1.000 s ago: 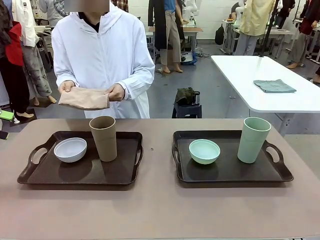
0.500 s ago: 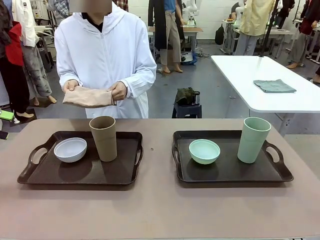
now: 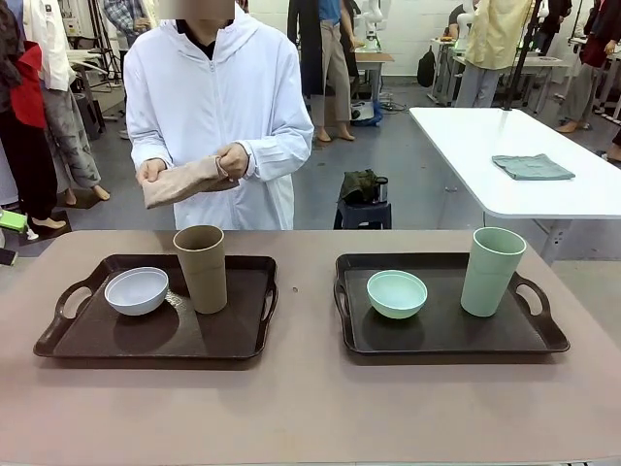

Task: Set up a tray with a mat and arrange the tableware.
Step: Pick up the Picnic Bowl and Reusable plastic cup from the Handle tray in front of the human's position and hold them in the air.

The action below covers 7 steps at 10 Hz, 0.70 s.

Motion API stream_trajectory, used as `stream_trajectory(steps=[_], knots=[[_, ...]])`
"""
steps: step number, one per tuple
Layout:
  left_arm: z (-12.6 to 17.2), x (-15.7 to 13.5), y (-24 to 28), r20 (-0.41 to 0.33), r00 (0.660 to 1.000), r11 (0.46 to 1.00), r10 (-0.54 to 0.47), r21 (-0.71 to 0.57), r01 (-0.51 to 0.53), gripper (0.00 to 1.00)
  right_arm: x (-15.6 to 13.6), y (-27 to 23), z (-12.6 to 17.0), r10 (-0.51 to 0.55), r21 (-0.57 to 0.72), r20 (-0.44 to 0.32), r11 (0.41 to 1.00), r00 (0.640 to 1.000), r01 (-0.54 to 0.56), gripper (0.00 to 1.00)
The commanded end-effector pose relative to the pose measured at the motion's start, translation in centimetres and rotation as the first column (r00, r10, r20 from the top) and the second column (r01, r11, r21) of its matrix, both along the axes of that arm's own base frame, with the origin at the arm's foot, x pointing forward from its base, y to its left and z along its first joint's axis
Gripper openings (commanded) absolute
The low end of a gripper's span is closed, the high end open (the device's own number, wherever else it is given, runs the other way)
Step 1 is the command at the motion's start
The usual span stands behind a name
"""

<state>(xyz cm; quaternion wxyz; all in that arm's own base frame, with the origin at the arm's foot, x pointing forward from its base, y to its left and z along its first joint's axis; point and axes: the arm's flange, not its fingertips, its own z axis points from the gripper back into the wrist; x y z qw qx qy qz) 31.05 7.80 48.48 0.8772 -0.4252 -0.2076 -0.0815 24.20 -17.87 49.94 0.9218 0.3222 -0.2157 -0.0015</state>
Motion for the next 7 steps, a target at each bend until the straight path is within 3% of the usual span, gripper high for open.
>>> stream_trajectory(steps=[1, 3, 5, 7], knots=[[4.1, -2.1, -2.6, 0.17, 0.985, 0.971, -0.032, 0.238, -0.009, 1.0, 2.6, 6.4, 3.4, 0.121, -0.139, 0.184, 0.986, 0.976, -0.096, 1.0], [6.4, -2.6, -3.3, 0.149, 0.988, 0.919, -0.05, 0.393, -0.013, 1.0, 4.9, 12.6, 5.2, 0.283, -0.199, 0.265, 0.951, 0.922, -0.235, 1.0], [7.7, -2.5, -4.4, 0.105, 0.992, 0.862, -0.067, 0.508, 0.004, 1.0, 8.3, 17.9, 5.5, 0.503, -0.18, 0.283, 0.864, 0.816, -0.47, 1.0], [9.6, -2.0, -5.4, 0.013, 0.996, 0.836, -0.084, 0.544, 0.064, 1.0, 10.9, 24.0, 4.1, 0.609, -0.238, 0.308, 0.793, 0.731, -0.56, 1.0]])
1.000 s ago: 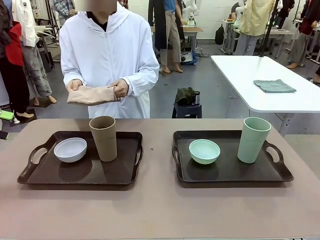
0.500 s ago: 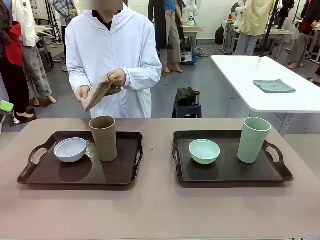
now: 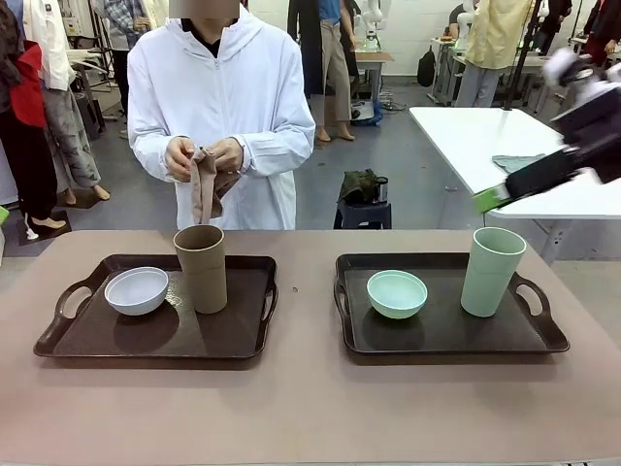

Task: Set up a tray with a mat and arrange the tableware.
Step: Pick up the Picnic Bowl and Reusable plastic cup from the Handle tray in front of the human's position and hold them in the air.

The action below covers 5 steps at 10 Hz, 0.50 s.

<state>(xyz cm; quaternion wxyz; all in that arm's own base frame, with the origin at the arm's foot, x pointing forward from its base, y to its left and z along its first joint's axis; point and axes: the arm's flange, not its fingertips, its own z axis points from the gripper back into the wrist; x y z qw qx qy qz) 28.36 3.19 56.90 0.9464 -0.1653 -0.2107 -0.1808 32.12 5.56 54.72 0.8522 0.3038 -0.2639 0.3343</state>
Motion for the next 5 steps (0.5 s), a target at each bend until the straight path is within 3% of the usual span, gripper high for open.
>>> stream_trajectory(steps=[1, 3, 5], knots=[[1.8, 1.3, -1.4, -0.148, 0.989, 1.0, -0.009, 0.018, 0.012, 1.0, 4.2, 3.3, -2.0, 0.048, -0.045, 0.087, 0.998, 0.995, -0.045, 1.0], [2.8, 3.4, -2.4, -0.274, 0.958, 0.994, 0.088, 0.085, -0.067, 1.0, 6.9, 7.9, -4.4, -0.016, -0.112, 0.178, 0.993, 0.984, 0.037, 1.0], [2.7, 6.0, -3.8, -0.297, 0.938, 0.98, 0.177, 0.144, -0.14, 1.0, 9.3, 9.0, -5.5, -0.073, -0.088, 0.247, 0.991, 0.966, 0.097, 1.0]])
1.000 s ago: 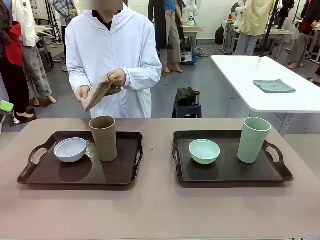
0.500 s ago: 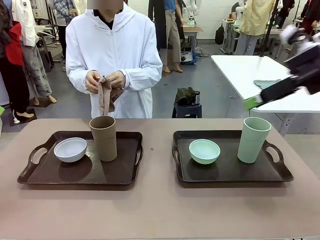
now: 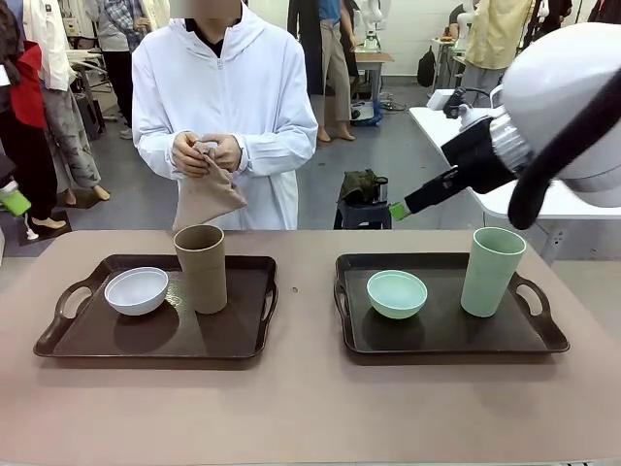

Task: Set up a tray with a mat and arrange the tableware.
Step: Pick up the Picnic Bowl and Reusable plastic cup from the Handle tray in front of the human's position and hold them in the air.

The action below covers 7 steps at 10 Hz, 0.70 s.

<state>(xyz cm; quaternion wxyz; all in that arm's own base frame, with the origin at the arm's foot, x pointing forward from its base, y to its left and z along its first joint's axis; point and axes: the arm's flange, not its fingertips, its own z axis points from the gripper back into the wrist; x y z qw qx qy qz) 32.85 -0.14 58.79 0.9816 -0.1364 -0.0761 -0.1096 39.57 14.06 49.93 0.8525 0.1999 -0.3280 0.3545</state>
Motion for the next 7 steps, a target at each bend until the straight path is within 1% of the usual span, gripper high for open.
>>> stream_trajectory(steps=[1, 2, 5, 6, 7], knots=[[0.6, 2.3, -1.0, -0.025, 0.997, 0.996, 0.074, 0.044, -0.073, 1.0, 2.4, 0.3, -1.1, -0.048, 0.079, 0.058, 0.996, 0.997, 0.043, 1.0], [0.0, 0.0, 0.0, 0.0, 1.0, 1.0, 0.0, 0.0, 0.0, 1.0, 0.0, 0.0, 0.0, 0.0, 0.0, 0.0, 1.0, 1.0, 0.0, 1.0], [0.0, 0.0, 0.0, 0.0, 1.0, 1.0, 0.0, 0.0, 0.0, 1.0, 0.0, 0.0, 0.0, 0.0, 0.0, 0.0, 1.0, 1.0, 0.0, 1.0], [0.0, 0.0, 0.0, 0.0, 1.0, 1.0, 0.0, 0.0, 0.0, 1.0, 0.7, 0.4, -0.1, -0.016, 0.009, 0.014, 1.0, 1.0, 0.016, 1.0], [0.4, 0.5, -0.2, -0.007, 1.0, 1.0, 0.022, 0.002, -0.022, 1.0, 0.0, -0.7, 0.3, 0.17, -0.013, 0.106, 0.985, 0.98, -0.17, 1.0]])
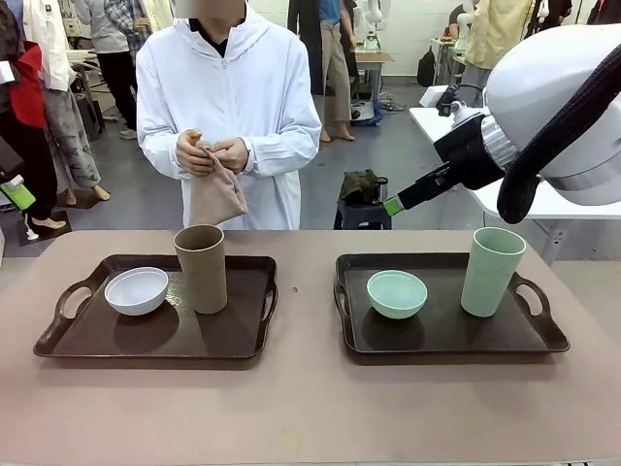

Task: Set up a tray with a mat and arrange the tableware.
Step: Pick up the Picnic Bowl and Reusable plastic cup from the Handle tray in front of the human's position and hold them in the air.

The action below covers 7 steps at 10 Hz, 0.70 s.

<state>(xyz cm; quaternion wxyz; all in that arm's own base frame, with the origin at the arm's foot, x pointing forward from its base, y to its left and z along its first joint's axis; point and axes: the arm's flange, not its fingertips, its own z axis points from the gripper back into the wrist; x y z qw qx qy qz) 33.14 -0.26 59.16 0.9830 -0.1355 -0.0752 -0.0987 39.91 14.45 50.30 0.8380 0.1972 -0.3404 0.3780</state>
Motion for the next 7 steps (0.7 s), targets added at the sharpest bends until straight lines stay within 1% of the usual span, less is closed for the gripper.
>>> stream_trajectory(steps=[1, 2, 3, 4, 5, 6, 7], knots=[[0.0, 1.3, -1.6, 0.012, 1.0, 1.0, -0.007, 0.024, 0.006, 1.0, 0.8, 0.0, -1.0, 0.246, -0.081, 0.162, 0.969, 0.956, -0.235, 1.0], [0.2, 2.1, -3.2, 0.0, 0.999, 0.998, -0.04, 0.052, 0.04, 1.0, 2.4, 2.0, -2.6, 0.355, -0.163, 0.206, 0.931, 0.912, -0.326, 1.0], [0.3, 2.3, -4.2, 0.007, 0.999, 0.996, -0.038, 0.079, 0.037, 1.0, 3.8, 3.5, -4.0, 0.419, -0.171, 0.236, 0.906, 0.877, -0.387, 1.0], [-0.1, 2.3, -4.9, 0.012, 1.0, 0.995, -0.028, 0.094, 0.027, 1.0, 5.0, 5.0, -5.7, 0.459, -0.14, 0.254, 0.888, 0.851, -0.438, 1.0], [-1.2, 3.0, -5.4, 0.011, 1.0, 0.993, -0.015, 0.118, 0.013, 1.0, 6.2, 6.5, -7.5, 0.509, -0.107, 0.265, 0.86, 0.819, -0.499, 1.0], [-2.6, 4.0, -5.5, -0.005, 1.0, 0.99, 0.002, 0.139, -0.001, 1.0, 7.7, 8.4, -9.4, 0.564, -0.037, 0.26, 0.817, 0.784, -0.576, 1.0], [-3.9, 5.1, -5.5, -0.026, 1.0, 0.987, 0.011, 0.16, -0.007, 1.0, 9.0, 10.3, -10.7, 0.602, -0.015, 0.26, 0.784, 0.755, -0.621, 1.0]])
